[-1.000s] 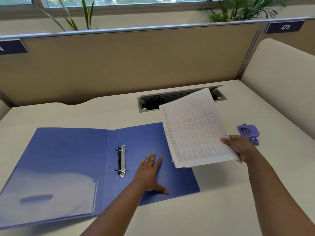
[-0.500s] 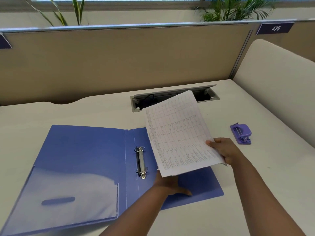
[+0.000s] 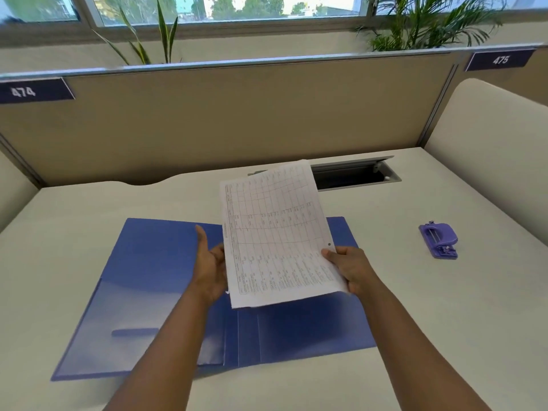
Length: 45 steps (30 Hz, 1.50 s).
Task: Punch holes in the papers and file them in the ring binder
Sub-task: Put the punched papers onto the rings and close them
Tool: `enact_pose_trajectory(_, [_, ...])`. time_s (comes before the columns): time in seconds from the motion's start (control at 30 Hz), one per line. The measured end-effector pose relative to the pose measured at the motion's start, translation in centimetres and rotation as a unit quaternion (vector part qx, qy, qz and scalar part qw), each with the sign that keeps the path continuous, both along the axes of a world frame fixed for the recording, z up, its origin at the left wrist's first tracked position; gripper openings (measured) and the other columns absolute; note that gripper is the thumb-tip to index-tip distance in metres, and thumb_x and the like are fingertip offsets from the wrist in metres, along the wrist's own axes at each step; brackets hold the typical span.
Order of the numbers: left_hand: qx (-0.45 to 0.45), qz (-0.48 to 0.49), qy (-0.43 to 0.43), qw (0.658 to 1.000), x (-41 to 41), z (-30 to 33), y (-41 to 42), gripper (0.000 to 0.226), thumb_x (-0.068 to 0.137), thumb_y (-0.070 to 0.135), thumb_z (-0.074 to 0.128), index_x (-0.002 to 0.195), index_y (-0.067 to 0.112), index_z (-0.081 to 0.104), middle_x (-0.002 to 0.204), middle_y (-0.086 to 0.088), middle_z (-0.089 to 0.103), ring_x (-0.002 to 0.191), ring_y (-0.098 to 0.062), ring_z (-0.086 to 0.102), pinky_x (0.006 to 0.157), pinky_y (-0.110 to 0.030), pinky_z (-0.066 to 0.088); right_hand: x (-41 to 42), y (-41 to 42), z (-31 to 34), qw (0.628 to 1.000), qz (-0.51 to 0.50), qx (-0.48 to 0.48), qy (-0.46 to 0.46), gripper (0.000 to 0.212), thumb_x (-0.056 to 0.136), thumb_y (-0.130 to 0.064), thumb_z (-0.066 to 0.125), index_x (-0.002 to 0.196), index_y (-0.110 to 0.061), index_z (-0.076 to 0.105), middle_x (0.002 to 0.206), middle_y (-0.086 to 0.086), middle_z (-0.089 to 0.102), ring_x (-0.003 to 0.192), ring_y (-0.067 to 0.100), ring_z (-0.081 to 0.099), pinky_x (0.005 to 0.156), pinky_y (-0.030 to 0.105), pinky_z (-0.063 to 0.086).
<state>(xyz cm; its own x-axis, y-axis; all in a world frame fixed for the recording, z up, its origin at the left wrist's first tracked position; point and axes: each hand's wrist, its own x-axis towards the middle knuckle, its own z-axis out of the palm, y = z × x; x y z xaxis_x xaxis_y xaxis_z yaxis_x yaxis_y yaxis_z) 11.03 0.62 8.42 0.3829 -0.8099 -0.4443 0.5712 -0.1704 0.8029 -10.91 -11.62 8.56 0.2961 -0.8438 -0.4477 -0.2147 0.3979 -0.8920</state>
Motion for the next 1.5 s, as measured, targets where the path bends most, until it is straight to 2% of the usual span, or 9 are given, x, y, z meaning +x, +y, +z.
enact_pose_trajectory(0.13, [0.048,-0.070,-0.085,0.993,0.2,2.1,0.8,0.045,0.095,0.037,0.041,0.131,0.011,0.049,0.115,-0.014,0.065,0.102,-0.031,0.063,0.075,-0.040,0.053,1.4,1.0,-0.3,1.000,0.007,0.001,-0.007,0.019,0.090,-0.006,0.056,0.104,0.005,0.062,0.098,0.014,0.062,0.073,0.022,0.060,0.061,0.030,0.051])
enact_pose_trajectory(0.23, [0.079,-0.065,-0.144,0.984,0.1,3.1,1.2,0.039,0.097,0.019,0.042,0.132,0.002,0.047,0.122,-0.019,0.060,0.100,-0.031,0.061,0.075,-0.038,0.052,2.0,1.2,-0.3,1.000,0.018,-0.012,0.019,0.011,0.090,-0.008,0.057,0.093,0.000,0.064,0.097,0.015,0.063,0.073,0.023,0.060,0.061,0.029,0.051])
enact_pose_trajectory(0.43, [0.091,-0.063,-0.220,0.969,-0.5,5.0,0.6,0.033,0.099,0.019,0.038,0.126,0.004,0.050,0.107,-0.012,0.063,0.100,-0.031,0.061,0.079,-0.039,0.051,2.3,0.6,1.1,0.993,0.072,-0.045,0.079,0.012,0.091,-0.018,0.056,0.089,-0.008,0.063,0.086,0.004,0.064,0.067,0.015,0.059,0.055,0.025,0.043])
enact_pose_trajectory(0.6, [0.086,-0.042,-0.243,0.965,-0.9,5.8,-0.1,0.036,0.099,0.023,0.038,0.130,0.006,0.047,0.119,-0.013,0.061,0.097,-0.026,0.060,0.065,-0.030,0.050,2.2,0.6,1.4,0.996,0.043,-0.070,0.037,0.013,0.091,-0.016,0.055,0.089,-0.007,0.063,0.093,0.010,0.066,0.069,0.018,0.061,0.056,0.027,0.046])
enact_pose_trajectory(0.87, [0.006,-0.032,-0.180,0.983,-0.9,5.9,0.6,0.034,0.095,0.024,0.046,0.128,0.017,0.049,0.118,-0.010,0.063,0.101,-0.027,0.062,0.077,-0.039,0.052,1.8,1.1,1.4,0.992,0.001,-0.125,-0.004,0.014,0.092,-0.020,0.054,0.085,-0.015,0.065,0.087,0.006,0.068,0.079,0.028,0.065,0.081,0.044,0.053])
enact_pose_trajectory(1.2, [-0.016,0.038,-0.144,0.989,-1.5,5.4,0.5,0.046,0.091,0.024,0.054,0.133,0.006,0.046,0.127,-0.015,0.059,0.112,-0.031,0.059,0.091,-0.046,0.050,2.1,1.4,0.8,0.984,0.032,-0.174,-0.037,0.018,0.092,-0.019,0.052,0.097,-0.006,0.063,0.089,0.004,0.068,0.074,0.017,0.066,0.063,0.024,0.054])
enact_pose_trajectory(1.33, [-0.026,0.058,-0.231,0.971,-2.2,6.0,0.4,0.033,0.095,0.021,0.046,0.124,0.005,0.053,0.113,-0.013,0.063,0.104,-0.031,0.061,0.080,-0.039,0.054,2.2,1.2,1.1,0.986,0.018,-0.164,-0.022,0.016,0.093,-0.018,0.050,0.094,-0.008,0.063,0.093,0.007,0.070,0.077,0.024,0.064,0.064,0.027,0.052])
enact_pose_trajectory(1.43, [-0.042,0.065,-0.319,0.944,-2.7,6.6,0.2,0.028,0.096,0.022,0.044,0.116,0.008,0.058,0.106,-0.011,0.065,0.100,-0.031,0.063,0.087,-0.045,0.054,2.6,0.7,2.7,0.963,0.022,-0.231,0.137,0.032,0.093,-0.029,0.051,0.118,-0.010,0.059,0.124,0.013,0.061,0.103,0.028,0.061,0.085,0.038,0.050])
enact_pose_trajectory(1.5, [-0.036,0.094,-0.405,0.909,-3.1,6.9,-0.4,0.020,0.097,0.023,0.042,0.093,0.015,0.060,0.084,-0.004,0.064,0.081,-0.026,0.062,0.076,-0.038,0.056,3.2,1.2,5.3,0.927,-0.045,-0.317,0.198,0.049,0.090,-0.038,0.054,0.131,-0.011,0.050,0.130,0.011,0.054,0.112,0.025,0.056,0.087,0.033,0.045])
